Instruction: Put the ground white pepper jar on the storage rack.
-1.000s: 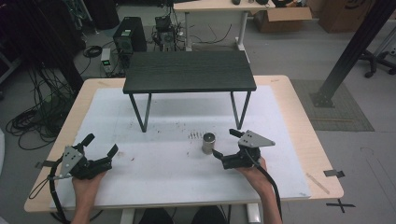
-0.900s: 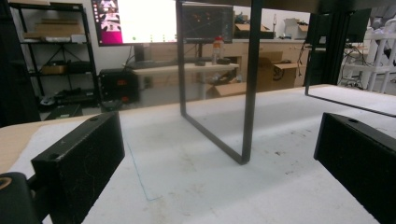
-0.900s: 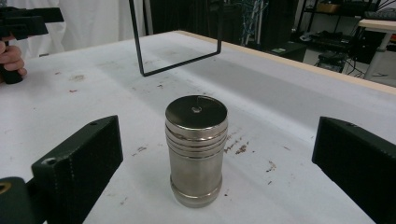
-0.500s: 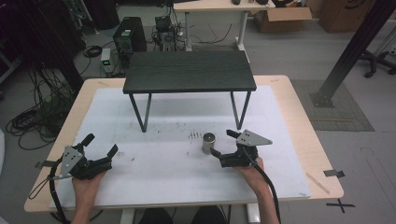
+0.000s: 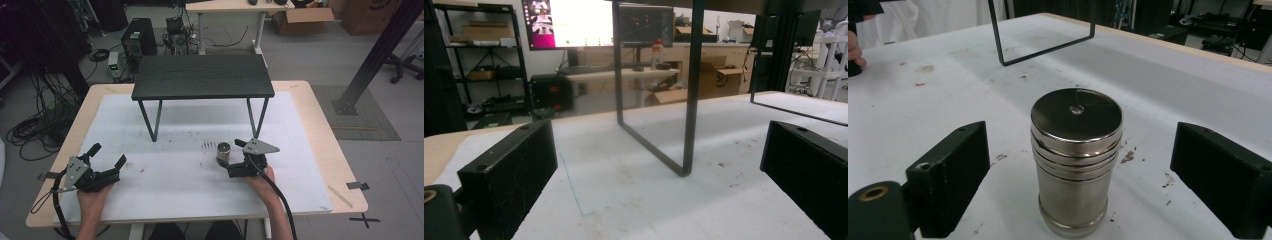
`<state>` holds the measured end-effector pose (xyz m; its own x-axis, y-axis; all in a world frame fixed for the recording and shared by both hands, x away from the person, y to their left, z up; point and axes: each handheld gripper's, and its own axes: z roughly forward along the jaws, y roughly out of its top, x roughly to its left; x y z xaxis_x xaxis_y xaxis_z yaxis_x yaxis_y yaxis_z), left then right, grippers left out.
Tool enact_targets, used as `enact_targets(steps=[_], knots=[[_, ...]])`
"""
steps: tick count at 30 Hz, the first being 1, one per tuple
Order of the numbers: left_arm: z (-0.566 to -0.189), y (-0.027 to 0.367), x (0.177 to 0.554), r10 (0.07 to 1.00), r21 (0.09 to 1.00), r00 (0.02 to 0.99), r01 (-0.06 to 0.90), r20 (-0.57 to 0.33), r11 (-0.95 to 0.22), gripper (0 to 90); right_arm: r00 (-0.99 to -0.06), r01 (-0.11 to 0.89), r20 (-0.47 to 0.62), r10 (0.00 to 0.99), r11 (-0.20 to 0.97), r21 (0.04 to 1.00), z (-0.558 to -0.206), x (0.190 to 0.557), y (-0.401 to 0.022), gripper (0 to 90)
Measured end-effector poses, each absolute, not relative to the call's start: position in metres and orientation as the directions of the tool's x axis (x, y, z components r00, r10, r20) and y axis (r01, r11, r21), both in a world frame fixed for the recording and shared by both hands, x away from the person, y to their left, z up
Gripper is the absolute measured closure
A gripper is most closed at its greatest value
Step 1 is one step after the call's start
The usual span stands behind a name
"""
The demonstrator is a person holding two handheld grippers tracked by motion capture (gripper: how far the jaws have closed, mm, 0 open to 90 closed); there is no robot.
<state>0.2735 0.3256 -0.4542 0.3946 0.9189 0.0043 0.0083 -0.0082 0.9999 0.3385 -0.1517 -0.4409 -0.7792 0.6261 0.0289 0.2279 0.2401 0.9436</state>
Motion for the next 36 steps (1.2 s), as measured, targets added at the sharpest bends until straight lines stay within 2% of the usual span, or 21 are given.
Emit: enact_targets(steps=[5, 13, 21, 36], knots=[[-0.4542, 0.3256, 0.2735, 0.919, 1.0, 0.395, 0.008, 0.004, -0.008, 2.1, -0.777, 0.229, 0.021, 0.629, 0.251, 0.941, -0.4431, 0.3411, -0.1483, 12.2], [-0.4542, 0.3256, 0.2736, 0.919, 1.0, 0.395, 0.009, 0.004, -0.009, 2.1, -0.781, 0.216, 0.007, 0.625, 0.26, 0.941, -0.4443, 0.3426, -0.1458, 24.6], [-0.4542, 0.3256, 0.2737, 0.919, 1.0, 0.394, 0.01, 0.005, -0.009, 2.1, -0.781, 0.224, 0.016, 0.625, 0.255, 0.941, -0.4453, 0.3432, -0.1457, 30.6], [-0.4541, 0.3255, 0.2738, 0.919, 1.0, 0.394, 0.012, 0.005, -0.01, 2.2, -0.789, 0.237, 0.049, 0.613, 0.23, 0.944, -0.4463, 0.346, -0.147, 47.9]])
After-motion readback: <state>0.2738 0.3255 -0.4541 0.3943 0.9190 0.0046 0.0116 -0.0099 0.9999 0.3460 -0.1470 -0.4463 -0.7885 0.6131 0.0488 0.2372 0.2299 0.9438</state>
